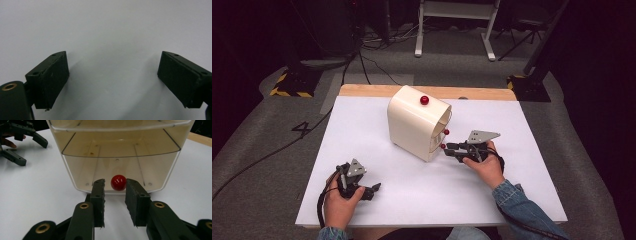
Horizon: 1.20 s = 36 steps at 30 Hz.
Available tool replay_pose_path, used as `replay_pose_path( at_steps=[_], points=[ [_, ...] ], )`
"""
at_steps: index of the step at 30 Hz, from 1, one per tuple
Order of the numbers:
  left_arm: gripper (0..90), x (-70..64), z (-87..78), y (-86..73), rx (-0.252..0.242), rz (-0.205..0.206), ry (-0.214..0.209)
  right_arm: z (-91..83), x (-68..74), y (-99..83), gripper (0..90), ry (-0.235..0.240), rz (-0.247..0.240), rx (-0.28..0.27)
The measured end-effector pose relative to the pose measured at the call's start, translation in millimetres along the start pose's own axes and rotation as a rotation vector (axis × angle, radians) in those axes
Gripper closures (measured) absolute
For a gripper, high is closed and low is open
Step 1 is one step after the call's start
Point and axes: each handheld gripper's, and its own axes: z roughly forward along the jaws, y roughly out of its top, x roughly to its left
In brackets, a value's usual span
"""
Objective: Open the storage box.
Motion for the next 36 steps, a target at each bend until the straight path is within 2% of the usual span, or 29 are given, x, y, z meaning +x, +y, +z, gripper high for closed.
replay_pose_path(
  at_steps=[10,21,36],
  points=[
    [10.4,0.4,-0.1,0.2,0.002,0.0,0.001,12.3,-5.1,-2.1,73.4,-0.004,-0.001,-0.016],
    [10.4,0.3,-0.1,0.2,0.002,0.001,0.001,11.1,-3.4,-2.4,74.1,-0.014,-0.016,-0.018],
    [10.4,0.6,-0.2,0.7,0.006,0.002,0.001,-19.5,1.0,-8.6,74.1,-0.031,-0.012,-0.022]
  ],
)
